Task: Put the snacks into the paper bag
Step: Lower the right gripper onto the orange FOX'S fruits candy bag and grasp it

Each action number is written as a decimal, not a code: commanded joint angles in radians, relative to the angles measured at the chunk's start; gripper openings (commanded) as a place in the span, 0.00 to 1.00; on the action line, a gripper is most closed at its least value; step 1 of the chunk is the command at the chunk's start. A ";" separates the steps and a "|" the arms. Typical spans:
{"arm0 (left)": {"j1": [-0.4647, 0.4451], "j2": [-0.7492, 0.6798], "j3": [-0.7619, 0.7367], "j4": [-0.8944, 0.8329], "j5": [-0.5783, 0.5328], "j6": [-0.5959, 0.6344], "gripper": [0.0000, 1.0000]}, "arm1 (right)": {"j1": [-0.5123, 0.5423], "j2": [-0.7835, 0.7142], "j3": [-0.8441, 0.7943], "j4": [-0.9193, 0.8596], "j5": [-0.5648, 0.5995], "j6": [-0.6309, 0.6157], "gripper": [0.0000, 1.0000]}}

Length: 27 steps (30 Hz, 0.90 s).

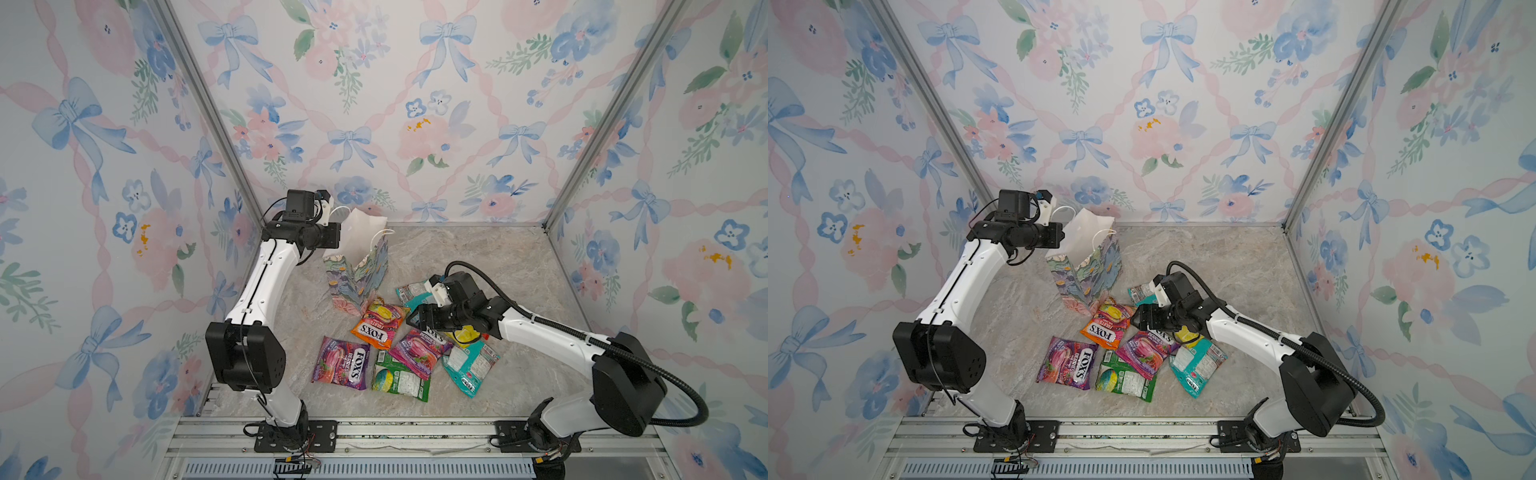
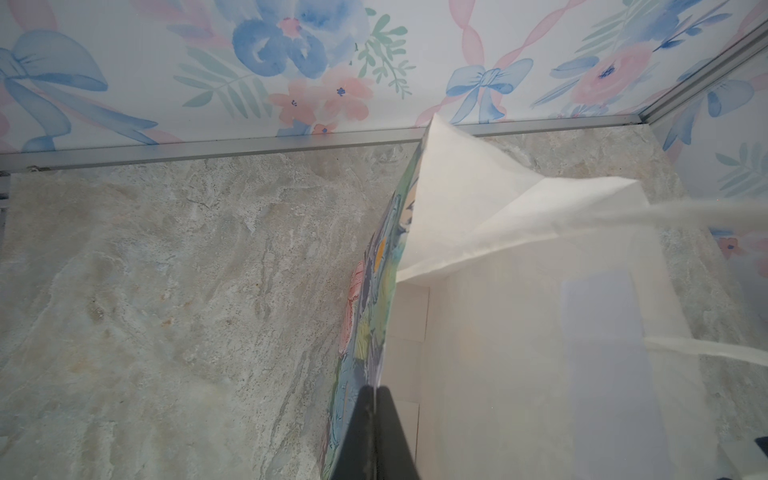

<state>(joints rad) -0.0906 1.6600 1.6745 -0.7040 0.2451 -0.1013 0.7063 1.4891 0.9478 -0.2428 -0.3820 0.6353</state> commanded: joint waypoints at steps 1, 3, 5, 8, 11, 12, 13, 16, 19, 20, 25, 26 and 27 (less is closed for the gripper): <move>0.009 -0.046 -0.030 -0.008 0.010 0.014 0.00 | 0.021 0.039 0.002 0.022 -0.027 0.033 0.84; 0.009 -0.056 -0.040 -0.006 0.002 0.014 0.00 | 0.020 0.073 0.020 0.036 -0.041 0.038 0.83; 0.009 -0.066 -0.045 -0.003 0.003 0.014 0.00 | 0.020 0.113 0.048 0.037 -0.058 0.037 0.82; 0.010 -0.079 -0.060 0.007 0.017 0.011 0.00 | 0.021 0.157 0.072 0.060 -0.068 0.044 0.81; 0.012 -0.085 -0.075 0.013 0.018 0.008 0.00 | 0.021 0.220 0.099 0.079 -0.071 0.054 0.79; 0.011 -0.088 -0.078 0.012 0.014 0.009 0.00 | 0.021 0.236 0.108 0.082 -0.072 0.059 0.78; 0.013 -0.092 -0.082 0.014 0.011 0.009 0.00 | 0.021 0.253 0.115 0.096 -0.073 0.066 0.78; 0.017 -0.109 -0.098 0.026 0.019 0.006 0.00 | 0.020 0.297 0.136 0.130 -0.084 0.093 0.75; 0.021 -0.123 -0.110 0.032 0.022 0.005 0.00 | 0.020 0.337 0.161 0.136 -0.090 0.117 0.75; 0.024 -0.127 -0.115 0.035 0.022 0.002 0.00 | 0.020 0.346 0.165 0.144 -0.094 0.129 0.75; 0.029 -0.131 -0.132 0.042 0.022 0.000 0.00 | 0.019 0.391 0.162 0.188 -0.101 0.184 0.75; 0.029 -0.131 -0.131 0.042 0.022 -0.001 0.00 | 0.019 0.400 0.161 0.203 -0.103 0.193 0.75; 0.031 -0.132 -0.133 0.043 0.024 -0.001 0.00 | 0.019 0.407 0.159 0.215 -0.103 0.202 0.75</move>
<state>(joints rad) -0.0681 1.5520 1.5536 -0.6743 0.2523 -0.1017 0.7174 1.8671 1.0874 -0.0692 -0.4690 0.7898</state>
